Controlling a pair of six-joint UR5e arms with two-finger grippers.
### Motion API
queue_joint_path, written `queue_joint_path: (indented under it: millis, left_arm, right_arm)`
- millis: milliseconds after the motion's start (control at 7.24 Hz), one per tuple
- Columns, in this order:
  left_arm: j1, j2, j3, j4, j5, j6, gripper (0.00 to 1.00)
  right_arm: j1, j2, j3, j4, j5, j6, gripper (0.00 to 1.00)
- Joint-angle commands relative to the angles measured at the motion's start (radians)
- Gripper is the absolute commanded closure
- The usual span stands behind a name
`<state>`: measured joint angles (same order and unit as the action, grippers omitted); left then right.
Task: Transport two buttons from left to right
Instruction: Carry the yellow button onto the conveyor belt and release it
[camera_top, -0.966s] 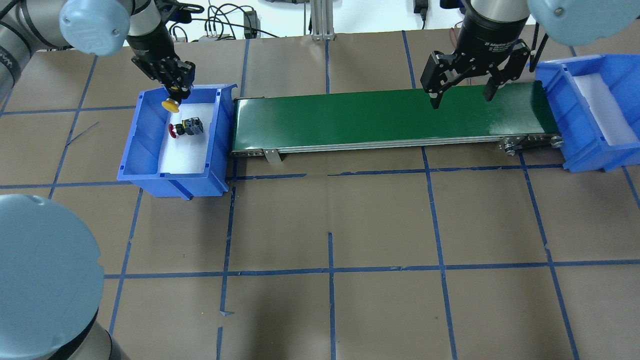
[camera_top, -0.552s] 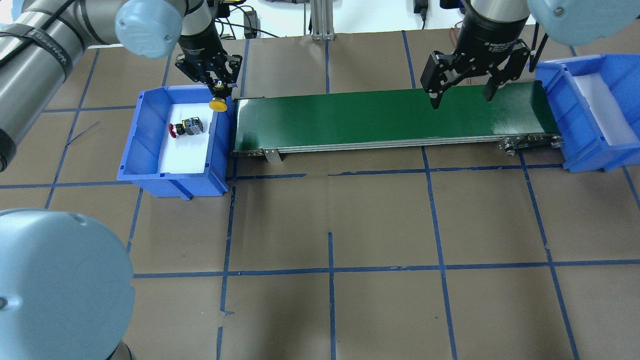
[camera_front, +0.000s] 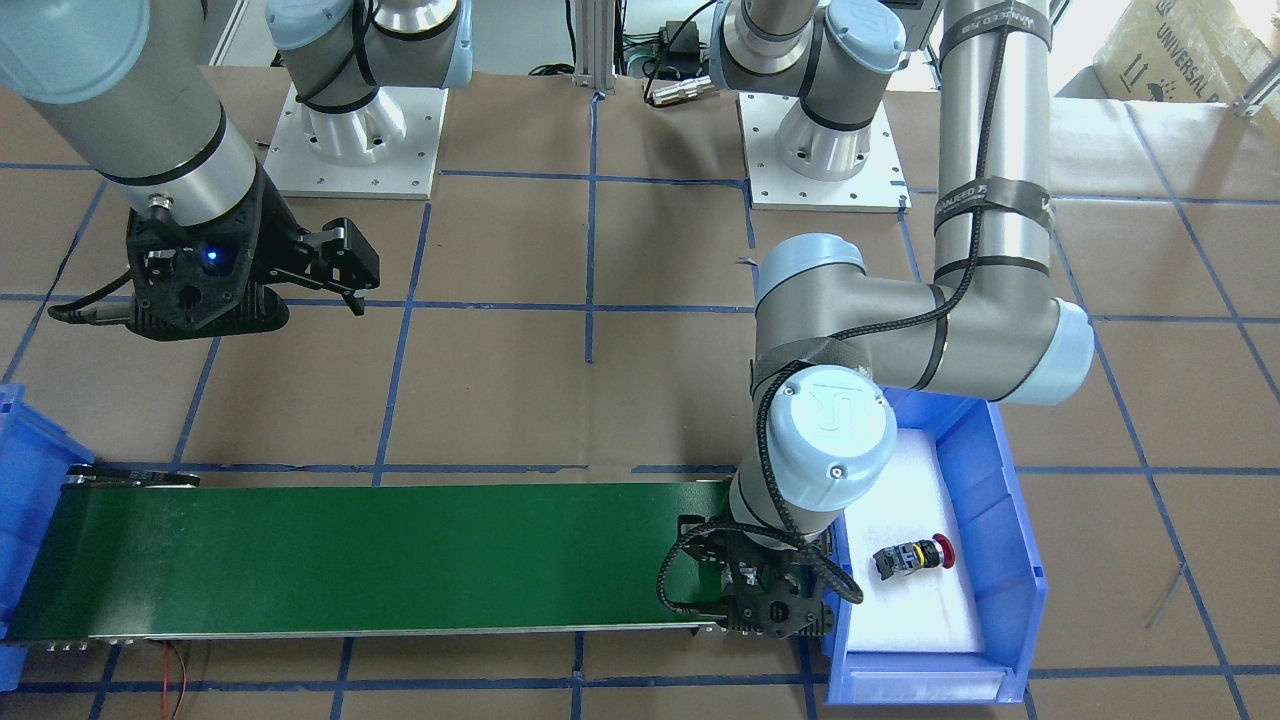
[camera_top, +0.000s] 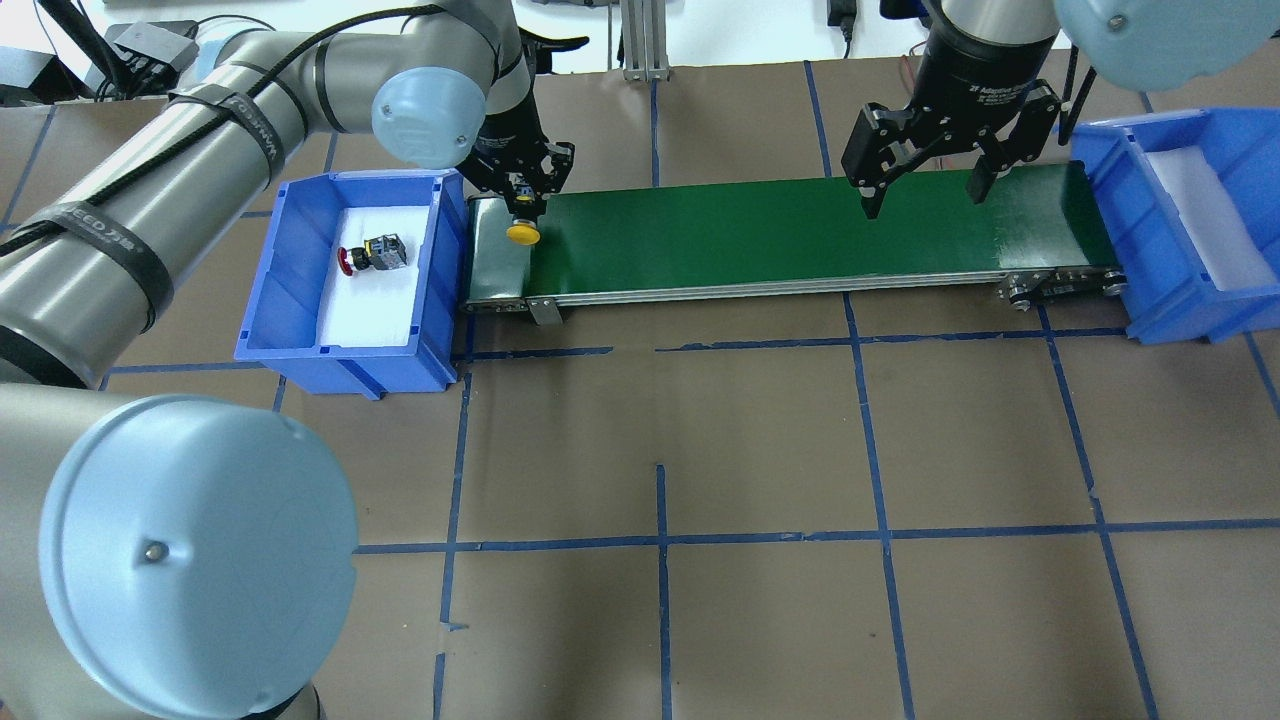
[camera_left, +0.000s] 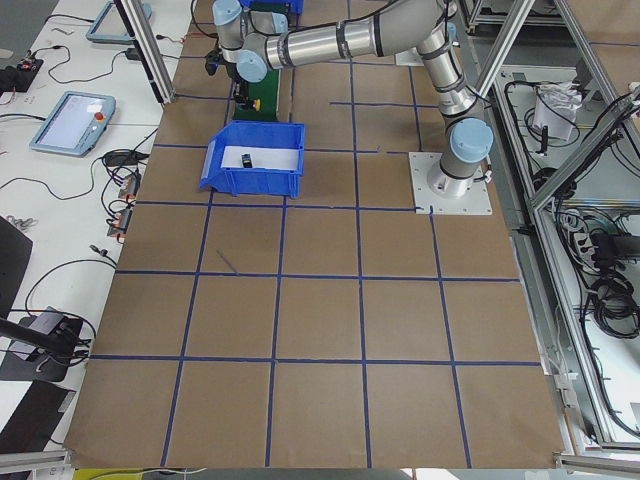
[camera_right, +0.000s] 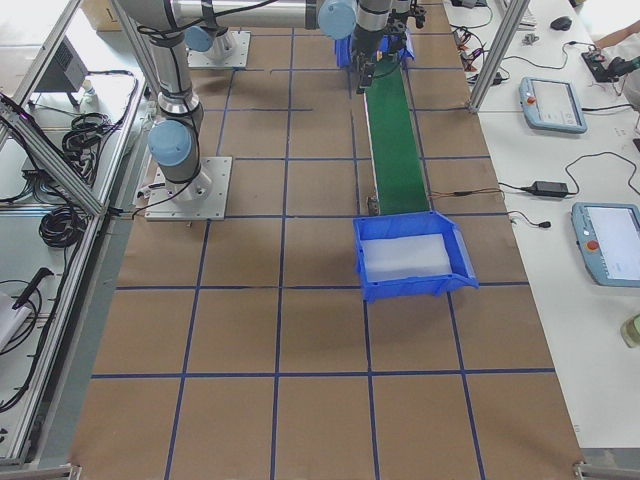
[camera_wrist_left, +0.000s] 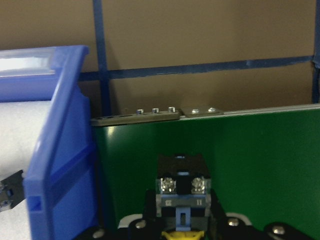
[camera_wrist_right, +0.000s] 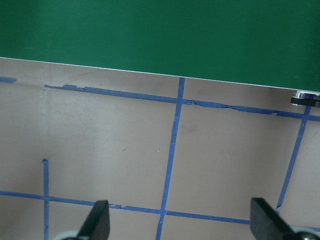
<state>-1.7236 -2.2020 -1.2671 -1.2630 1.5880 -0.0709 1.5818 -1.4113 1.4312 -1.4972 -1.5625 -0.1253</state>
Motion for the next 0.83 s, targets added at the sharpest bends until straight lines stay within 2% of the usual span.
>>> queue_joint_path:
  millis: [0, 138, 276, 414, 552, 690]
  left_arm:
    - [-0.024, -0.010, -0.018, -0.004, 0.001, -0.003, 0.86]
    - [-0.022, -0.008, -0.026, -0.003, 0.001, -0.003, 0.67]
    - [-0.024, -0.010, -0.040, 0.007, 0.004, -0.003, 0.20]
    - [-0.025, -0.004, -0.049, 0.007, 0.004, -0.003, 0.07]
    - [-0.024, 0.013, -0.049, 0.007, 0.004, 0.005, 0.00]
    - [-0.018, 0.039, -0.048, -0.002, 0.001, 0.019, 0.00]
  right_arm:
    - [0.007, 0.000, -0.001, -0.003, 0.005, 0.003, 0.00]
    - [0.004, 0.000, 0.000, -0.002, 0.001, 0.001, 0.00]
    - [0.004, 0.000, 0.000, -0.002, 0.005, 0.001, 0.00]
    - [0.004, 0.000, 0.000, -0.003, 0.006, 0.001, 0.00]
    - [0.003, 0.000, 0.000, -0.003, 0.002, 0.003, 0.00]
    - [0.003, 0.000, 0.000, 0.005, 0.002, 0.019, 0.00]
